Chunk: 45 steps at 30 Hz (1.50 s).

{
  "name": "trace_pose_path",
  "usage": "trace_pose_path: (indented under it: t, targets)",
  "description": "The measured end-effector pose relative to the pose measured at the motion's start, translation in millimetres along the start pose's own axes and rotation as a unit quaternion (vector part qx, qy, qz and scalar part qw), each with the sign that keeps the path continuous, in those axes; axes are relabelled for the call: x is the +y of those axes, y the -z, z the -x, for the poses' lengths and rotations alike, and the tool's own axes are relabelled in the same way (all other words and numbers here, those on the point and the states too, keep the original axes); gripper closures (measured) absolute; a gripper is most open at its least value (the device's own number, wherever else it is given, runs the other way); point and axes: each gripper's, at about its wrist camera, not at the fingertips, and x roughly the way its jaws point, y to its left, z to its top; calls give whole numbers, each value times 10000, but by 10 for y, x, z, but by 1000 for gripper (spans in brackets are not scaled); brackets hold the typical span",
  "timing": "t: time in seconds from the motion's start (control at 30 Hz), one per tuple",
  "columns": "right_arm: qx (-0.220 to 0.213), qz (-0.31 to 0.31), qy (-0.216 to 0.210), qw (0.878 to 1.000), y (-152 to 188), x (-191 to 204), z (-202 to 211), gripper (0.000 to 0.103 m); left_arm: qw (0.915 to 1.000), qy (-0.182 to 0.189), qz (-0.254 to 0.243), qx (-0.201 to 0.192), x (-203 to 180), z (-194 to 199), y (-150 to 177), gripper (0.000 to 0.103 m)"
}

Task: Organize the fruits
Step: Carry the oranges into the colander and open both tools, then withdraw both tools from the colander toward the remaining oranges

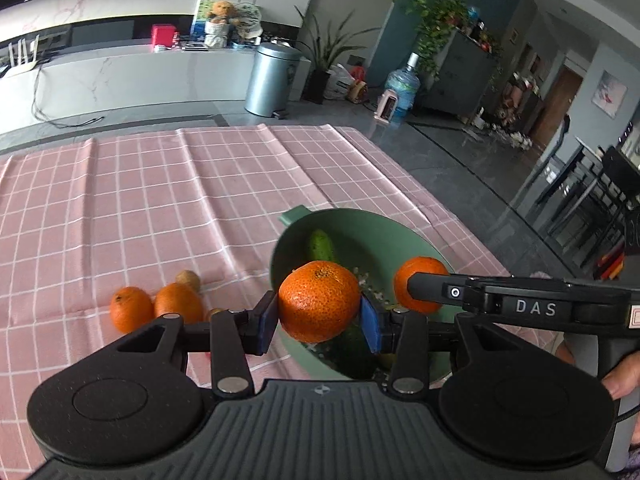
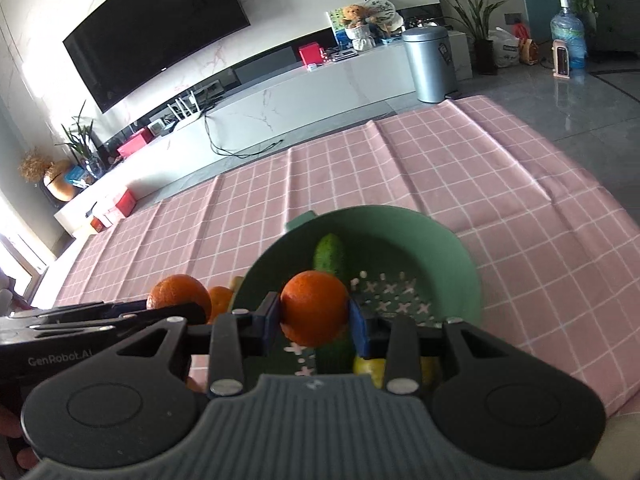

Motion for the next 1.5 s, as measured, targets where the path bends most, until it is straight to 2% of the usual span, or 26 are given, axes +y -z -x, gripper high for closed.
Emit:
trace_pose_path:
  t: [0.17, 0.23, 0.4, 0.47, 0.57, 0.7, 1.03, 1.17, 1.23, 1.3, 1.5]
  targets:
    - [245, 27, 33, 9997, -58, -230, -171, 70, 9971, -145, -489, 568, -240, -343, -37, 54]
    - [348, 167, 77, 9992, -73, -258, -262, 70, 9937, -350, -728, 773, -339, -433, -43, 54]
    - [565, 613, 217, 9963, -143, -265, -495, 70, 9769, -913, -1366, 1367, -494, -647, -72, 54]
    - [651, 794, 293, 9943, -166, -263, -582, 69, 9711, -1096, -1534, 1467, -527, -706, -62, 54]
    - [737, 953, 315, 9922, -180, -269, -681, 69, 9647, -1157, -1673, 1674, -526, -784, -55, 54]
    - [827, 983, 269, 9914, -206, -267, -771, 69, 9611, -1093, -1665, 1912, -518, -858, -21, 54]
    - [986, 1102, 330, 9885, -197, -245, -881, 73, 9597, -1002, -1681, 2016, -545, -925, 27, 51]
    - [977, 1084, 345, 9887, -200, -224, -846, 72, 9599, -1011, -1687, 1997, -552, -934, 23, 46]
    - [948, 1106, 346, 9887, -201, -201, -810, 72, 9620, -972, -1663, 1937, -563, -900, 19, 38]
    - [914, 1140, 369, 9886, -200, -179, -771, 70, 9652, -919, -1645, 1815, -591, -831, 10, 25]
    - [676, 1107, 416, 9907, -197, -92, -554, 61, 9714, -905, -1584, 1519, -614, -551, -46, 24]
